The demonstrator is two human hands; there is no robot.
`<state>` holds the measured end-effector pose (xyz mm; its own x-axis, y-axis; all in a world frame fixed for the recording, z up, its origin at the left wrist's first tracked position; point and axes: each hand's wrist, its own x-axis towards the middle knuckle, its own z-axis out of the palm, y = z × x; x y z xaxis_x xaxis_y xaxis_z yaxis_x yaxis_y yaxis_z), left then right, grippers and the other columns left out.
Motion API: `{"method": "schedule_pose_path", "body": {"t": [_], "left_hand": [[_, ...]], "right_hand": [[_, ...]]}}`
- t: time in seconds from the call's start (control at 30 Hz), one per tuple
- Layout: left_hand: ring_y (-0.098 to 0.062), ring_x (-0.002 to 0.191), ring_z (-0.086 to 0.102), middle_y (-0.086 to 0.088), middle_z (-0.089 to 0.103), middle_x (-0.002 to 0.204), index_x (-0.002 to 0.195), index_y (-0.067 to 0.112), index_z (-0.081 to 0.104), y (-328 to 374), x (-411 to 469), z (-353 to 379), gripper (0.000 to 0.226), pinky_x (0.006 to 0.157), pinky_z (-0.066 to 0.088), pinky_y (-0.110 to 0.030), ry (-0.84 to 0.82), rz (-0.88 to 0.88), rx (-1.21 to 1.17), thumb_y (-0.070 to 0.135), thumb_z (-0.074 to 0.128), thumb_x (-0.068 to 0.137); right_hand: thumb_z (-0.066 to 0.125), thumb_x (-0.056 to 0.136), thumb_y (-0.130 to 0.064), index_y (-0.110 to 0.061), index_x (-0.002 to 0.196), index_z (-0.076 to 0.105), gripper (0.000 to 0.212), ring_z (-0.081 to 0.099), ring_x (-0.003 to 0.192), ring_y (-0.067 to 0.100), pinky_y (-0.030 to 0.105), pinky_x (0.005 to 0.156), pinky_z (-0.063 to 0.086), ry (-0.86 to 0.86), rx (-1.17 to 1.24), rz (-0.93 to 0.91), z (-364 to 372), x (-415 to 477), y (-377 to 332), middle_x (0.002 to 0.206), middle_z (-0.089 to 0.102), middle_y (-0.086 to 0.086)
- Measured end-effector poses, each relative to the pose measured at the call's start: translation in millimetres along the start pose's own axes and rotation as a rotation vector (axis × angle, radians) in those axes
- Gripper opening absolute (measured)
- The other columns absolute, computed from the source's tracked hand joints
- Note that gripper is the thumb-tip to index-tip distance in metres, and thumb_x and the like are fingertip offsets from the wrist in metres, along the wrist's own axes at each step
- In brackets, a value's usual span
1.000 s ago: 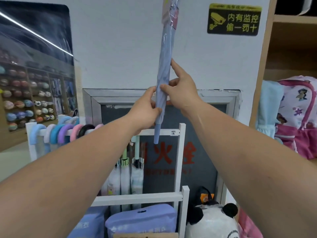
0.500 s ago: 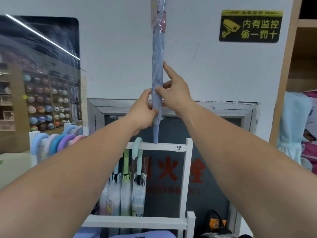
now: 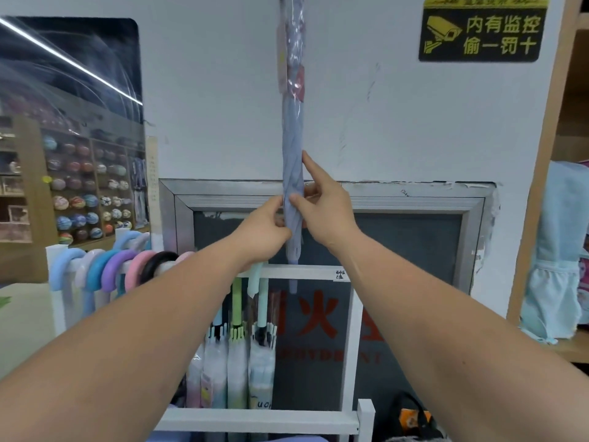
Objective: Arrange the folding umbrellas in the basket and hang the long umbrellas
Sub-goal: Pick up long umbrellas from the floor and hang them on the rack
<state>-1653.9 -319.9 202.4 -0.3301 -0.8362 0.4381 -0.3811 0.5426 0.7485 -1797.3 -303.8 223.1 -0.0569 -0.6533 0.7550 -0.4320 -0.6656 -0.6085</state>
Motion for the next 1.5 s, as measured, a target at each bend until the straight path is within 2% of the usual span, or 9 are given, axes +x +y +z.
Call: {"method": "schedule_pose_path", "body": {"t": [0.13,0.3,0.57,0.67,0.83,0.93,1.07,1.3,1.5], "left_hand": [[-0.011,0.089,0.069,0.002,0.074,0.102,0.134,0.029,0.056,0,-2,-1,0.042,0.079,0.053,-0.028,0.036,-0.031,-0.063,0.017,0.05,0.094],[-0.02,0.109,0.067,-0.001,0.067,0.121,0.145,0.029,0.043,12,14,-9,0.055,0.099,0.054,-0.044,0.192,0.025,-0.163,0.038,0.059,0.094],[-0.012,0.101,0.07,-0.001,0.07,0.114,0.145,0.034,0.041,38,27,-10,0.053,0.086,0.059,-0.03,0.205,0.17,-0.253,0.025,0.064,0.098],[-0.016,0.1,0.071,-0.004,0.071,0.112,0.127,0.04,0.044,36,27,-6,0.039,0.086,0.06,-0.035,0.162,0.152,-0.236,0.02,0.062,0.099],[-0.022,0.105,0.071,-0.004,0.072,0.117,0.127,0.029,0.05,8,23,0,0.036,0.087,0.06,-0.05,0.093,0.097,-0.223,0.015,0.063,0.097],[-0.022,0.105,0.072,-0.005,0.074,0.113,0.129,0.029,0.05,-6,17,4,0.038,0.088,0.059,-0.053,0.05,0.067,-0.231,0.013,0.063,0.097],[-0.024,0.103,0.073,-0.006,0.076,0.106,0.126,0.027,0.048,-17,9,8,0.038,0.092,0.057,-0.055,-0.016,0.027,-0.26,0.006,0.062,0.097],[-0.016,0.101,0.072,-0.004,0.075,0.107,0.124,0.027,0.051,-19,5,9,0.041,0.091,0.057,-0.037,-0.054,0.01,-0.212,0.002,0.064,0.094],[-0.013,0.104,0.071,0.001,0.075,0.11,0.133,0.027,0.054,-12,6,1,0.059,0.098,0.052,-0.038,-0.036,-0.01,-0.167,0.029,0.081,0.08]], "right_hand": [[0.066,0.094,-0.01,-0.046,0.153,0.03,0.078,0.061,0.074,-0.003,0.03,0.086,0.06,-0.024,-0.01,0.009,3,-18,22,0.094,0.06,-0.017],[0.067,0.094,-0.013,-0.048,0.155,0.021,0.083,0.061,0.069,0.005,0.039,0.08,0.062,-0.08,-0.044,0.08,8,-27,28,0.085,0.064,0.003],[0.065,0.096,-0.016,-0.049,0.156,0.009,0.089,0.063,0.072,0.0,0.027,0.078,0.06,-0.159,-0.095,0.128,5,-40,31,0.091,0.058,-0.017],[0.063,0.094,-0.014,-0.05,0.155,0.015,0.085,0.063,0.077,0.003,0.023,0.075,0.058,-0.223,-0.132,0.152,0,-40,35,0.088,0.059,-0.019],[0.059,0.084,-0.012,-0.029,0.123,0.067,0.043,0.067,0.097,0.009,0.034,0.088,0.055,-0.11,-0.124,0.097,-12,-23,28,0.107,0.072,-0.009],[0.063,0.094,-0.027,-0.023,0.131,0.062,0.037,0.064,0.109,0.009,0.042,0.101,0.053,0.019,0.092,0.205,-21,-5,11,0.115,0.068,-0.008],[0.059,0.1,-0.031,-0.023,0.144,0.049,0.046,0.066,0.111,0.015,0.043,0.102,0.053,-0.049,0.152,0.196,-18,11,-5,0.116,0.069,-0.003],[0.05,0.105,-0.019,-0.021,0.122,0.061,0.021,0.072,0.097,0.022,0.044,0.093,0.058,-0.141,0.214,0.165,-11,7,-7,0.107,0.074,0.006],[0.051,0.104,-0.016,-0.019,0.122,0.057,0.02,0.073,0.096,0.025,0.05,0.086,0.06,-0.216,0.177,0.238,-11,-7,13,0.107,0.074,0.01]]}}
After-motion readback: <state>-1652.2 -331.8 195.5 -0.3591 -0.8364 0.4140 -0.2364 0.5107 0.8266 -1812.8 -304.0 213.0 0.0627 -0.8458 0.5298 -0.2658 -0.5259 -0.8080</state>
